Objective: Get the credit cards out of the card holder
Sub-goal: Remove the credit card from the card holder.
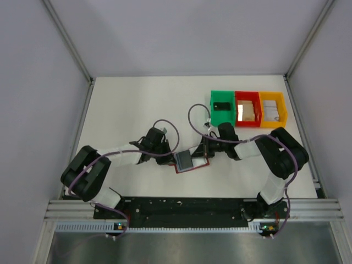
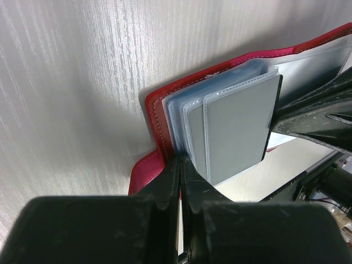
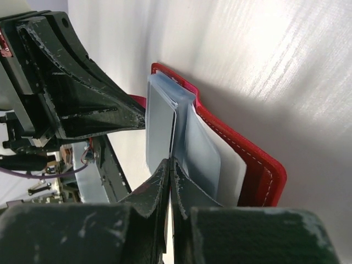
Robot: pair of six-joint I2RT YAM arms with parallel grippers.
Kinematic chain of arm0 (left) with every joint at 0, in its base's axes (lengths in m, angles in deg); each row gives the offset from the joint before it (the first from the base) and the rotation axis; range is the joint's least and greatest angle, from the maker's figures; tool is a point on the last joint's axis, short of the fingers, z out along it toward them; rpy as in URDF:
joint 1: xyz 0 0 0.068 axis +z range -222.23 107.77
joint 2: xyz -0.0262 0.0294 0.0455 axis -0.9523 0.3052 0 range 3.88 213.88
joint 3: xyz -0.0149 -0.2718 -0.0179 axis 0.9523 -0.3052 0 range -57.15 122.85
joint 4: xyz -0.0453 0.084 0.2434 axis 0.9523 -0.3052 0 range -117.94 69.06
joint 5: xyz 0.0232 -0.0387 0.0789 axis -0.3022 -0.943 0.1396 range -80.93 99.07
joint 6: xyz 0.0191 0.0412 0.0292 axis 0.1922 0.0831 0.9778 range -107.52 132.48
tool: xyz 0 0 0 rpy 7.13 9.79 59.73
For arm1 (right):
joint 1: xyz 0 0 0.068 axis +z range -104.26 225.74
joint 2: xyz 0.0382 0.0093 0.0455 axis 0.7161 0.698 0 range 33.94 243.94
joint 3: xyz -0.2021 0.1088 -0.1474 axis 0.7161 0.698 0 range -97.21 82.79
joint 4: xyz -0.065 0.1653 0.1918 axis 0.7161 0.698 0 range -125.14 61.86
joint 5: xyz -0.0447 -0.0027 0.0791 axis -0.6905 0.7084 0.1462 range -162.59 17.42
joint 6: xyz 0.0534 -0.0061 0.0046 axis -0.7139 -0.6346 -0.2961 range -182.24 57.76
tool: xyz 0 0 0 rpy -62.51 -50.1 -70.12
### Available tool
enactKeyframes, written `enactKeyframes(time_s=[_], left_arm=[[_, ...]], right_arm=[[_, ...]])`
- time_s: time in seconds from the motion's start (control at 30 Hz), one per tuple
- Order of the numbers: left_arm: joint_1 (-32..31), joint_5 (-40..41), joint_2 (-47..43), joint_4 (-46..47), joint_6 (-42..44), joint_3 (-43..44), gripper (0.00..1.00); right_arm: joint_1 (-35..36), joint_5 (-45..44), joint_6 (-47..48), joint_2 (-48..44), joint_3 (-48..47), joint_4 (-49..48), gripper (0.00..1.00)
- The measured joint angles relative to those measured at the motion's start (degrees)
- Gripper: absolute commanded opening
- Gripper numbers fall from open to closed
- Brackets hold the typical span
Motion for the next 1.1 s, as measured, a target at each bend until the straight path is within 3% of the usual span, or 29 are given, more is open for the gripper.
enactKeyframes(time_s=[0.2,0.5,0.57,0.77,0.9,1.1], left_arm=[[0.11,0.04,-0.09,0.20,0.02,-0.13,0.02],[0.37,1.27,-3.30,-1.60,0.04,-0.66,0.27],[0.42,1.40,-4.87,-1.95,0.02,-0.66,0.27],[0.24,1.29,-6.12,-1.97,-0.59,-0.63,0.25],[-0.11,1.03,-4.07,-1.70,-0.63,0.15,0.22],[-0.35,0.68,-0.35,-0.87,-0.85,0.57,0.13]], right_arm=[[-0.09,-2.27,1.81,-1.27,0.07,3.58,0.00],[-0.74,-2.95,2.91,-1.97,0.07,5.92,0.00],[-0.76,-2.12,2.47,-1.97,0.09,5.42,0.06],[-0.70,-0.13,1.38,-1.97,0.00,4.13,0.12],[-0.57,0.20,1.20,-1.97,-0.28,4.11,0.23],[-0.31,0.33,1.20,-1.73,-2.16,5.09,0.30]])
